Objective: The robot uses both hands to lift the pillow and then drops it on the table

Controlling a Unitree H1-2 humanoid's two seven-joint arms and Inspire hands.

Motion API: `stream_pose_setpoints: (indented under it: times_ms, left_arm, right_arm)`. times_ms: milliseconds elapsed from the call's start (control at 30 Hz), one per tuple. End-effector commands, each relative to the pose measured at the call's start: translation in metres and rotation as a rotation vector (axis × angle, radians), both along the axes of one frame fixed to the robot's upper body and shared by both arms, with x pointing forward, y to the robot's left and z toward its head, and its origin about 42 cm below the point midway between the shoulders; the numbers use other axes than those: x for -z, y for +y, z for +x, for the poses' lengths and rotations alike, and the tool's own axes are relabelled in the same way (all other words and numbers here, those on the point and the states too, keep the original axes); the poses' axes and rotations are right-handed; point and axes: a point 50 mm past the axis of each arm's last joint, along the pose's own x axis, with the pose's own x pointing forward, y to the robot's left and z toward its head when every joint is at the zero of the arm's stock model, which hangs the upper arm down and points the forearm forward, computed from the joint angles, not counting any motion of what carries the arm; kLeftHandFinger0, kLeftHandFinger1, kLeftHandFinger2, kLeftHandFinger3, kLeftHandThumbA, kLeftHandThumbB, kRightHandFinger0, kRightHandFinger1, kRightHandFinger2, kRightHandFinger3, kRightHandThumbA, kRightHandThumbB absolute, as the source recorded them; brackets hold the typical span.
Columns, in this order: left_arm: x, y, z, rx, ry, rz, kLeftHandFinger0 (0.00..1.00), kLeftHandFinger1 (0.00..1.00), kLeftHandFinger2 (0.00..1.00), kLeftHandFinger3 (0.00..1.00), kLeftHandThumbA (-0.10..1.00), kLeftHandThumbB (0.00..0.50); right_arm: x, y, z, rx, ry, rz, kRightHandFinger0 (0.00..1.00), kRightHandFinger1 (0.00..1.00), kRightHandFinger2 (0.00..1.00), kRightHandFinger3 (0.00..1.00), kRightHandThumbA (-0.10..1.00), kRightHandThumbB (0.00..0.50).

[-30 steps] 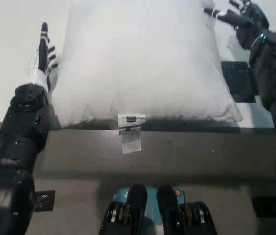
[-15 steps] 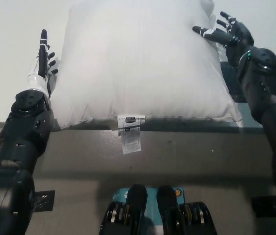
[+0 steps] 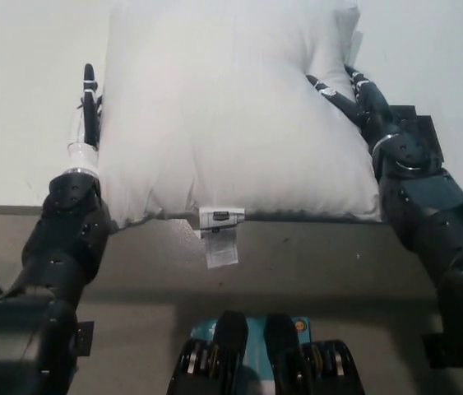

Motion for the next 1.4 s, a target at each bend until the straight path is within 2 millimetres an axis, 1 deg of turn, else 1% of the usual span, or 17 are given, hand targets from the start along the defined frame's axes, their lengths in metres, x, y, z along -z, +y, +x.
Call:
stream_pose_setpoints:
  times_ms: [0, 167, 200, 333, 367, 400, 433, 467, 500, 533, 600, 767, 900, 967, 1133, 1233, 1367]
  left_arm:
    - [0.017, -0.053, -0.008, 0.141, 0.032, -0.007, 1.00, 1.00, 1.00, 1.00, 1.00, 0.215]
    - [0.022, -0.056, -0.011, 0.147, 0.037, -0.009, 1.00, 1.00, 1.00, 1.00, 1.00, 0.208]
    - [0.022, -0.058, -0.011, 0.153, 0.040, -0.021, 1.00, 1.00, 1.00, 1.00, 1.00, 0.204]
    - [0.021, -0.061, -0.011, 0.163, 0.045, -0.024, 1.00, 1.00, 1.00, 1.00, 1.00, 0.217]
    - [0.018, -0.066, -0.009, 0.175, 0.040, -0.014, 1.00, 1.00, 1.00, 1.00, 1.00, 0.228]
    - [0.013, -0.075, -0.008, 0.194, 0.034, 0.002, 1.00, 1.00, 1.00, 1.00, 1.00, 0.226]
    - [0.012, -0.082, -0.008, 0.207, 0.029, 0.009, 1.00, 1.00, 1.00, 1.00, 1.00, 0.230]
    - [0.010, -0.092, -0.009, 0.229, 0.020, 0.008, 1.00, 1.00, 1.00, 1.00, 1.00, 0.232]
    - [0.008, -0.102, -0.009, 0.244, 0.014, 0.004, 1.00, 1.00, 1.00, 1.00, 1.00, 0.222]
    - [0.009, -0.102, -0.010, 0.244, 0.014, 0.003, 1.00, 1.00, 1.00, 1.00, 1.00, 0.222]
    - [0.001, -0.116, -0.008, 0.265, 0.000, 0.013, 1.00, 1.00, 1.00, 1.00, 1.00, 0.211]
    - [-0.013, -0.132, -0.006, 0.276, -0.049, -0.025, 1.00, 1.00, 1.00, 1.00, 1.00, 0.192]
    - [-0.014, -0.135, -0.006, 0.268, -0.070, -0.027, 1.00, 1.00, 1.00, 1.00, 1.00, 0.184]
    - [-0.016, -0.138, -0.007, 0.266, -0.079, -0.050, 1.00, 1.00, 1.00, 1.00, 1.00, 0.169]
    - [-0.017, -0.139, -0.007, 0.265, -0.082, -0.057, 1.00, 1.00, 1.00, 1.00, 1.00, 0.170]
    - [-0.023, -0.143, -0.005, 0.250, -0.104, -0.059, 1.00, 1.00, 1.00, 1.00, 1.00, 0.152]
    - [-0.023, -0.145, -0.006, 0.250, -0.106, -0.062, 1.00, 1.00, 1.00, 1.00, 1.00, 0.152]
  right_arm:
    - [0.026, 0.030, -0.013, -0.085, 0.048, -0.053, 1.00, 1.00, 1.00, 1.00, 1.00, 0.246]
    - [0.031, 0.028, -0.015, -0.090, 0.054, -0.100, 1.00, 1.00, 1.00, 1.00, 1.00, 0.266]
    - [0.033, 0.030, -0.016, -0.095, 0.057, -0.105, 1.00, 1.00, 1.00, 1.00, 1.00, 0.286]
    - [0.033, 0.034, -0.017, -0.115, 0.044, -0.099, 1.00, 1.00, 1.00, 1.00, 1.00, 0.276]
    - [0.031, 0.043, -0.017, -0.147, 0.045, -0.092, 1.00, 1.00, 1.00, 1.00, 1.00, 0.326]
    - [0.027, 0.057, -0.017, -0.196, 0.045, -0.082, 1.00, 1.00, 1.00, 1.00, 1.00, 0.332]
    - [0.025, 0.062, -0.018, -0.215, 0.038, -0.056, 1.00, 1.00, 1.00, 1.00, 1.00, 0.309]
    - [0.023, 0.071, -0.018, -0.251, 0.045, -0.026, 1.00, 1.00, 1.00, 1.00, 1.00, 0.327]
    - [0.021, 0.080, -0.019, -0.269, 0.065, 0.032, 1.00, 1.00, 1.00, 1.00, 1.00, 0.389]
    - [0.022, 0.081, -0.020, -0.270, 0.068, 0.038, 1.00, 1.00, 1.00, 1.00, 1.00, 0.395]
    - [0.011, 0.099, -0.020, -0.303, 0.044, 0.101, 1.00, 1.00, 1.00, 1.00, 1.00, 0.411]
    - [-0.006, 0.116, -0.017, -0.326, -0.017, 0.059, 1.00, 1.00, 1.00, 1.00, 1.00, 0.447]
    - [-0.008, 0.117, -0.018, -0.338, -0.051, 0.018, 1.00, 1.00, 1.00, 1.00, 1.00, 0.431]
    - [-0.008, 0.116, -0.018, -0.341, -0.078, -0.002, 1.00, 1.00, 1.00, 1.00, 1.00, 0.401]
    - [-0.009, 0.115, -0.017, -0.342, -0.083, -0.004, 1.00, 1.00, 1.00, 1.00, 1.00, 0.399]
    - [-0.013, 0.114, -0.016, -0.345, -0.114, -0.025, 1.00, 1.00, 1.00, 1.00, 1.00, 0.349]
    - [-0.012, 0.113, -0.016, -0.346, -0.117, -0.026, 1.00, 1.00, 1.00, 1.00, 1.00, 0.346]
